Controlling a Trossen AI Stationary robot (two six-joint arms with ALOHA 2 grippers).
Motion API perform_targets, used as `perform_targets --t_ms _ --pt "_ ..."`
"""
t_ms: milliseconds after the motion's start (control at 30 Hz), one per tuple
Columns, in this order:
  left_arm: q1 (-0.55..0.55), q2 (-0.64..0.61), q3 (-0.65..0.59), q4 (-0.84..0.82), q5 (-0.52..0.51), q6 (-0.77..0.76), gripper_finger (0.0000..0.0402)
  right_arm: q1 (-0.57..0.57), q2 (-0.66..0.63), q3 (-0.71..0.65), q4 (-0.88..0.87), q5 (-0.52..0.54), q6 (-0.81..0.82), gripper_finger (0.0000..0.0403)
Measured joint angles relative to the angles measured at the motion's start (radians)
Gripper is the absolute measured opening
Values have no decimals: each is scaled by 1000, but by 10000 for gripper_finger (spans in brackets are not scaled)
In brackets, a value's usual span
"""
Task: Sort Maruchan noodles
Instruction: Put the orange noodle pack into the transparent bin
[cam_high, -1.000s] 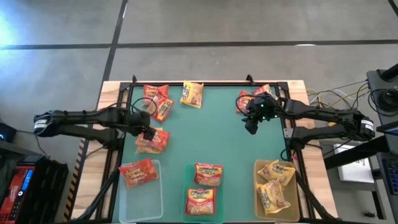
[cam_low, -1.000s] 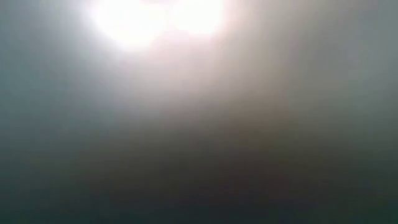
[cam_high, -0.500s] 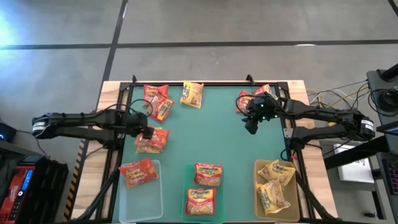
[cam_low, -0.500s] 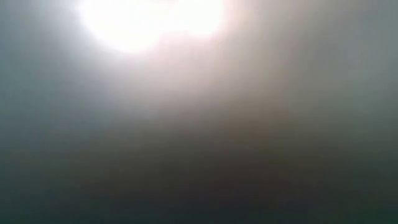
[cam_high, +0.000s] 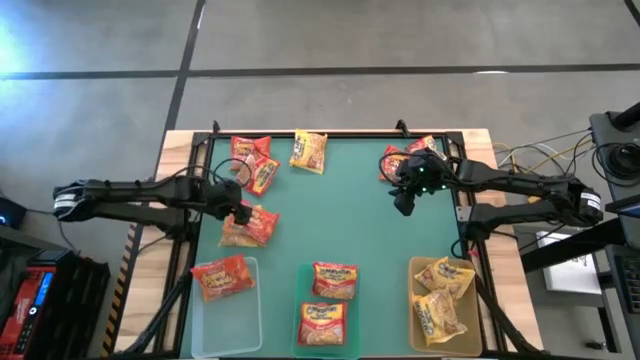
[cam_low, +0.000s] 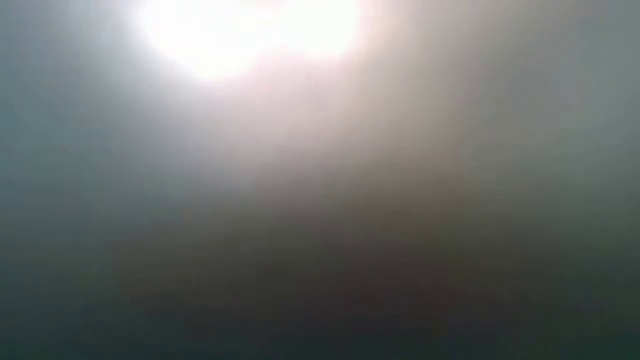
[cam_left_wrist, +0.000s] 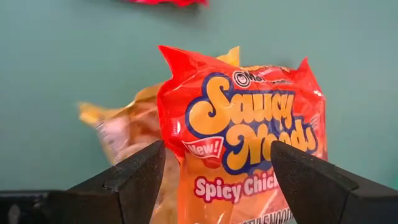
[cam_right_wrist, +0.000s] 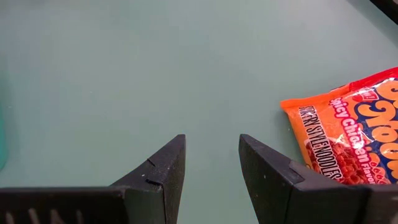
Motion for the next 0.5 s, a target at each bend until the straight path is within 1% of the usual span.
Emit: perform_targets --t_ms 200,267,367,500 --pt "0 92 -4 173 0 75 275 0 0 0 0 0 0 139" --pt "0 125 1 204 0 101 275 0 0 0 0 0 0 139" --pt "0 151 24 198 -2 118 275 0 0 0 0 0 0 139" --pt "0 137 67 97 -6 100 275 0 0 0 0 0 0 139"
